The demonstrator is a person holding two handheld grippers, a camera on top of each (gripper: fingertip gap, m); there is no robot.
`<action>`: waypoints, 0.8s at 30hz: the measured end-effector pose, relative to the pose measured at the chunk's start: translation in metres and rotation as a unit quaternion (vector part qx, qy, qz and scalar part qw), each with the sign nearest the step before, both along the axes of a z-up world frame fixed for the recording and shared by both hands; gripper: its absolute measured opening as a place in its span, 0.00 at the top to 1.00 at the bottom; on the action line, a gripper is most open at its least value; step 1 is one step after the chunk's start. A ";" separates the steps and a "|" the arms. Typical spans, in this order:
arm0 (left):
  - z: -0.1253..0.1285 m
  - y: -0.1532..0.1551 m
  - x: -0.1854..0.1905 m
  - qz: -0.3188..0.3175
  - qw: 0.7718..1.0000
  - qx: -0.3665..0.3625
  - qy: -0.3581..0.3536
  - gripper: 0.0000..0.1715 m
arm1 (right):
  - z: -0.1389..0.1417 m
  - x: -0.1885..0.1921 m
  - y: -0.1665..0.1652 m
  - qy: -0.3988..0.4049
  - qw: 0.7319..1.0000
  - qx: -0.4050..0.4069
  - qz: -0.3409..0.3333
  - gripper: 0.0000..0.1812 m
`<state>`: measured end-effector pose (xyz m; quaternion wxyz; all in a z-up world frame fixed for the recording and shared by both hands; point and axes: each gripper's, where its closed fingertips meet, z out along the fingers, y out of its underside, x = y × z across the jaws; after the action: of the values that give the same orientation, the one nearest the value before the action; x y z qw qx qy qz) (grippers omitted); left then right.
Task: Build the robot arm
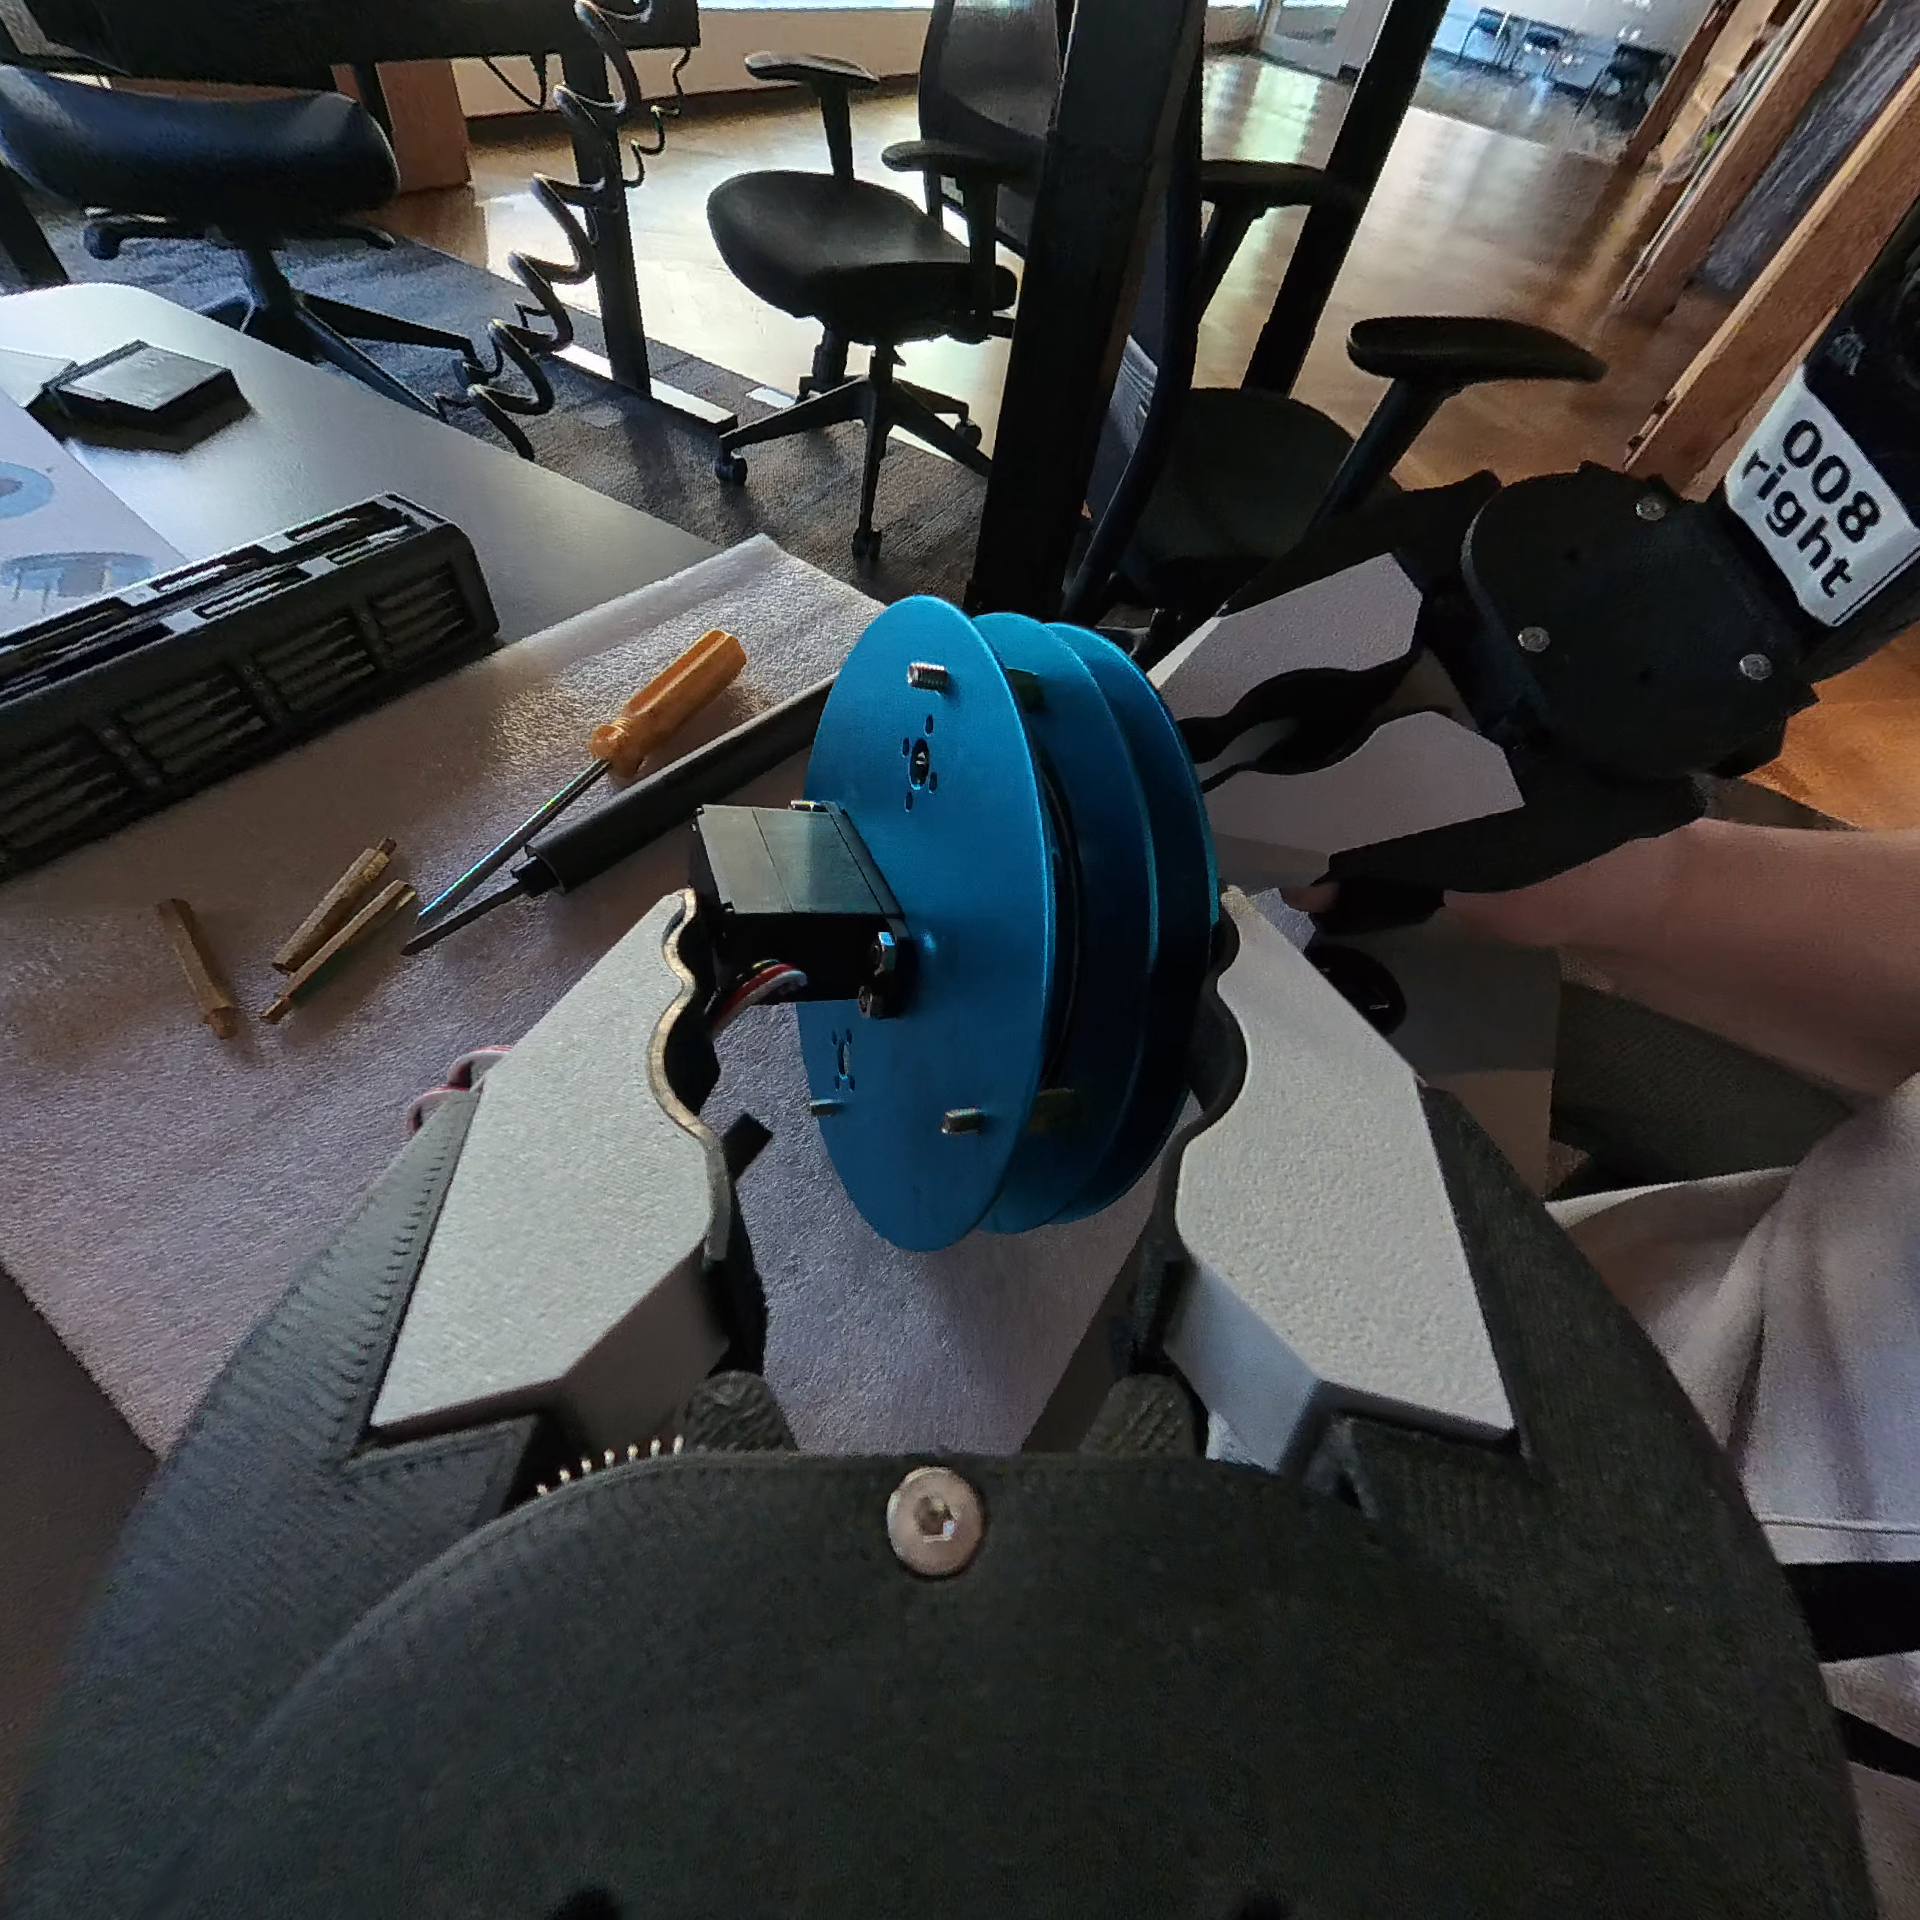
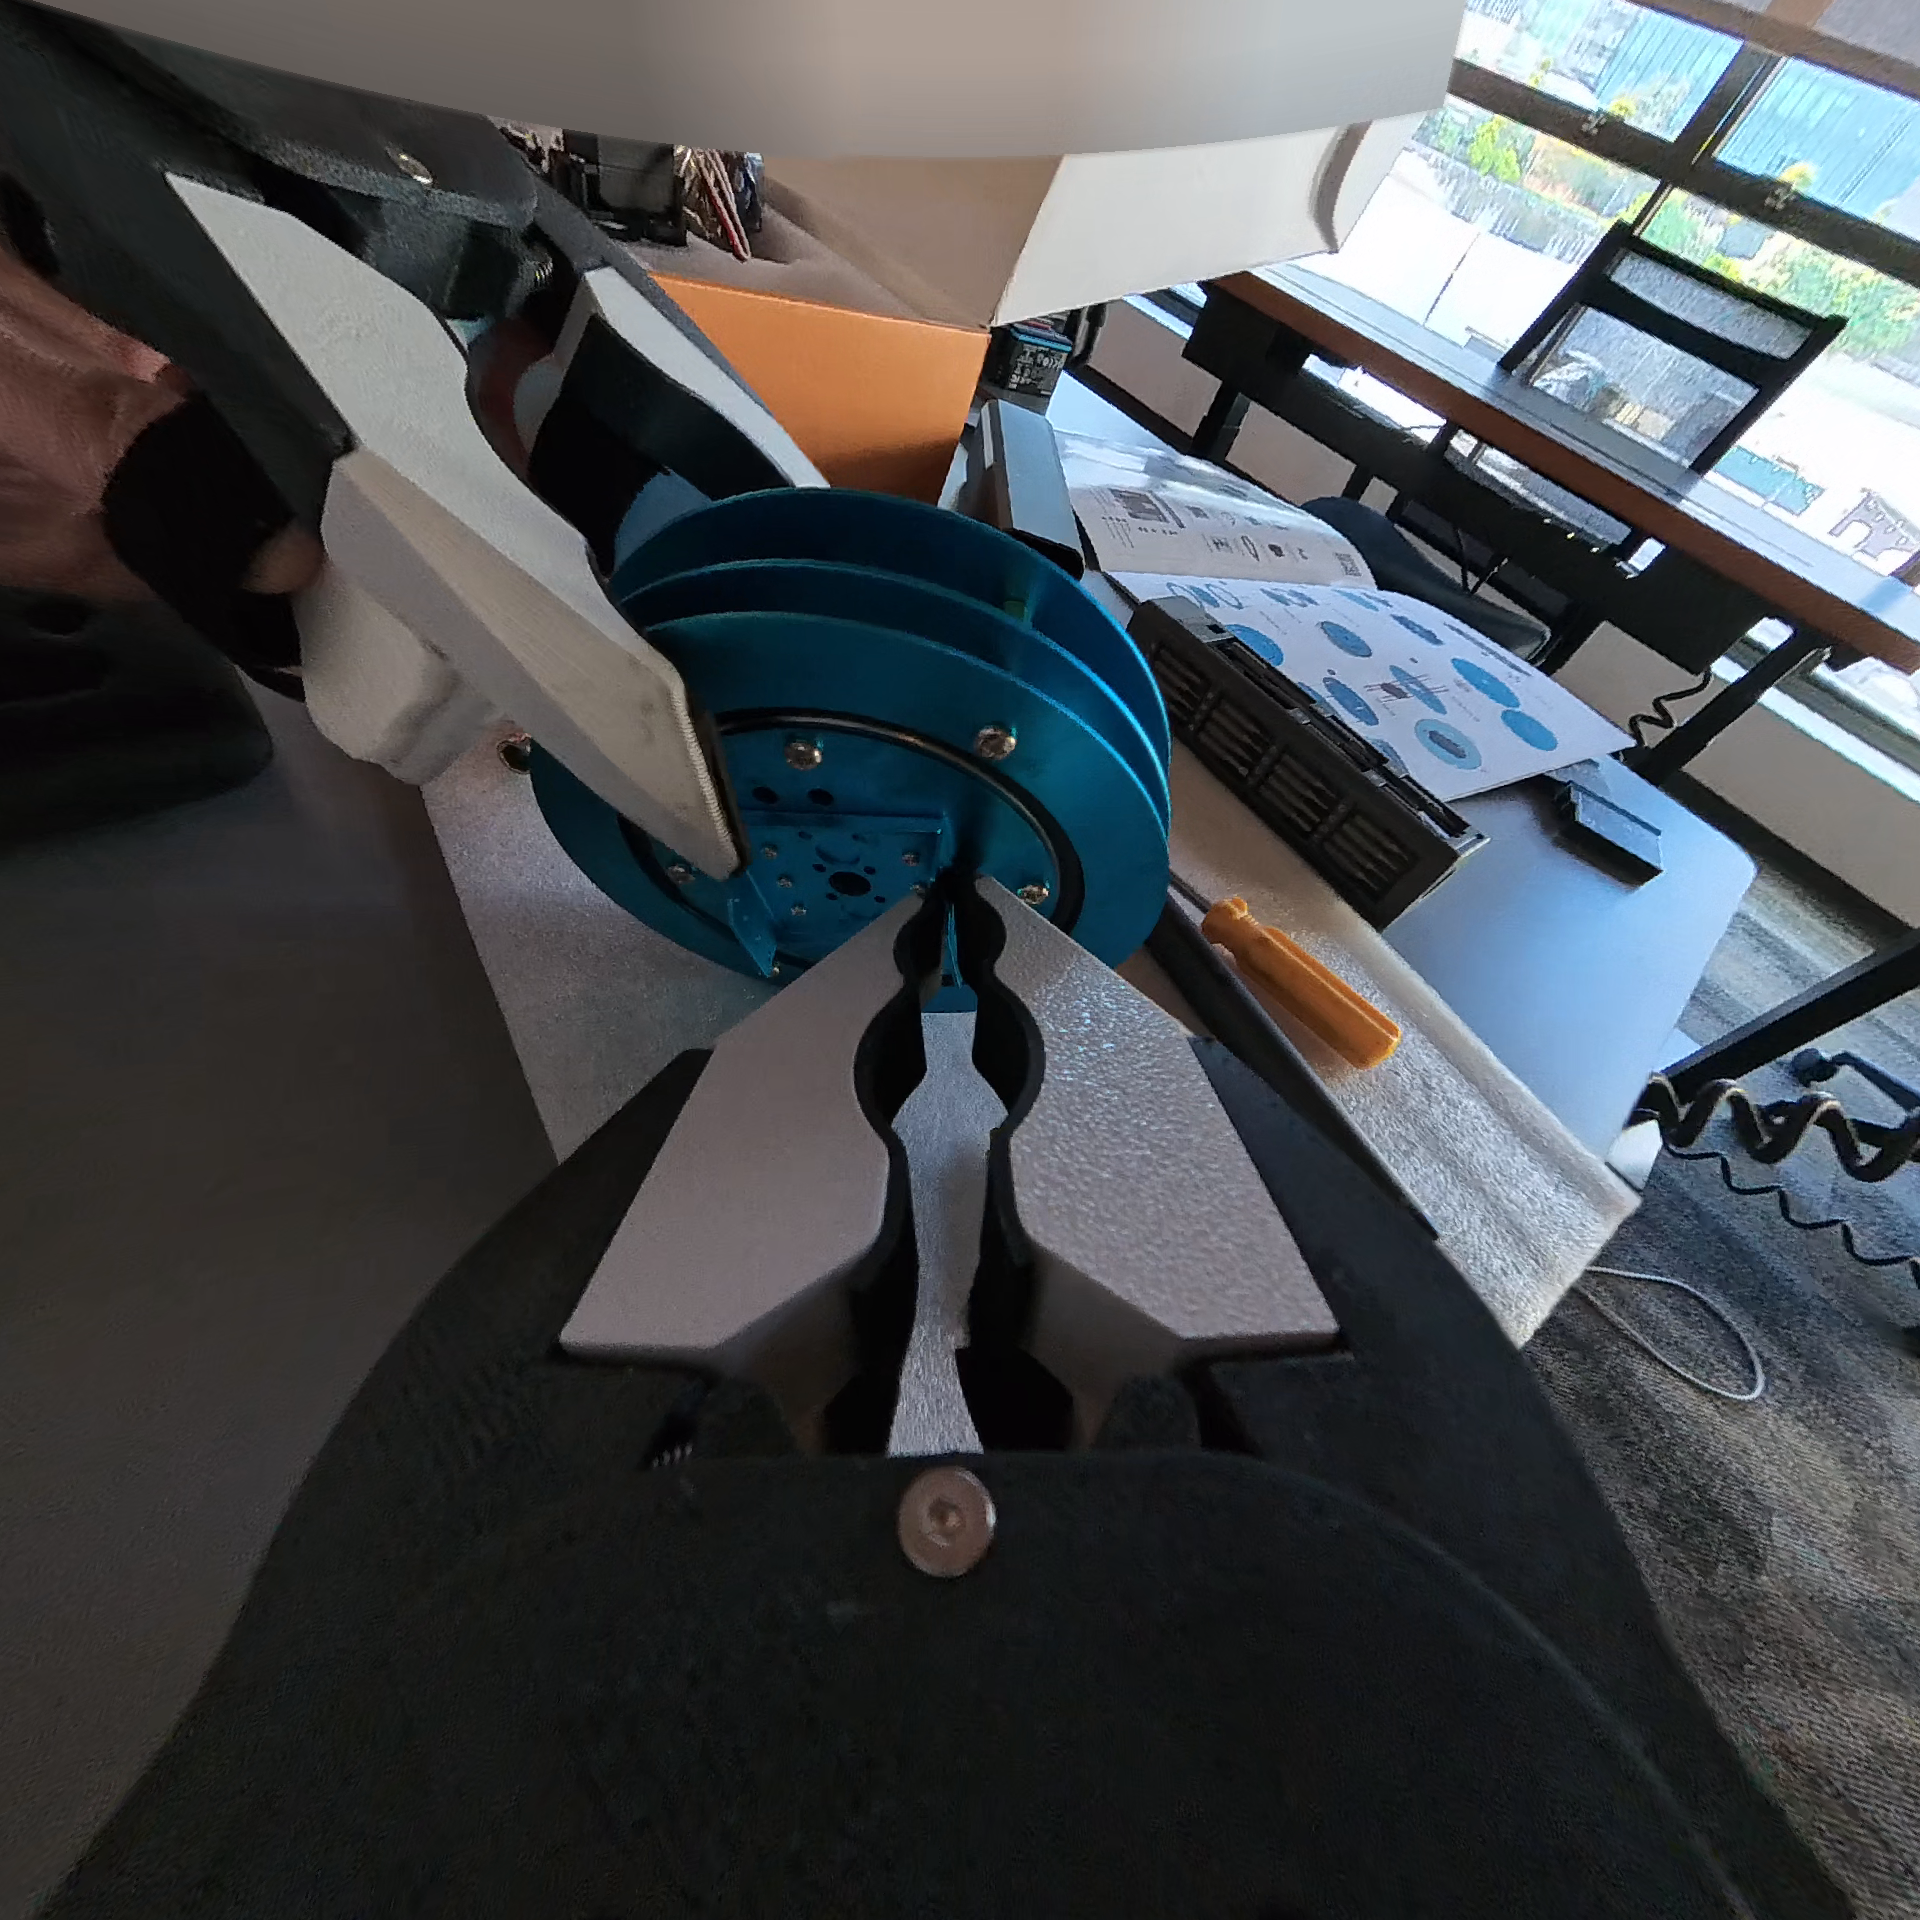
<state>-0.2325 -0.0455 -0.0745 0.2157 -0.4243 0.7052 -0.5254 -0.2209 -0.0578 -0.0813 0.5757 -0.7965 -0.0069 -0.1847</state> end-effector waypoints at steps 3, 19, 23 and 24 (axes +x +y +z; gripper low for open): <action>-0.001 0.000 -0.002 0.004 1.000 0.020 0.000 0.47 | 0.000 -0.001 0.000 0.007 1.000 0.001 -0.011 1.00; -0.001 0.004 -0.003 -0.006 1.000 0.006 0.003 0.47 | 0.003 -0.002 0.004 -0.084 0.996 -0.030 0.010 0.99; 0.002 0.008 -0.008 0.002 1.000 0.014 0.002 0.48 | 0.003 -0.004 0.007 -0.020 0.999 -0.025 0.021 0.99; 0.006 0.009 -0.010 0.008 1.000 0.013 -0.008 0.49 | 0.003 -0.004 0.007 -0.009 0.999 -0.022 0.021 0.99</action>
<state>-0.2429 -0.0361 -0.0680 0.2311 -0.4229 0.7065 -0.5183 -0.2247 -0.0510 -0.0783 0.5613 -0.8071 -0.0327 -0.1801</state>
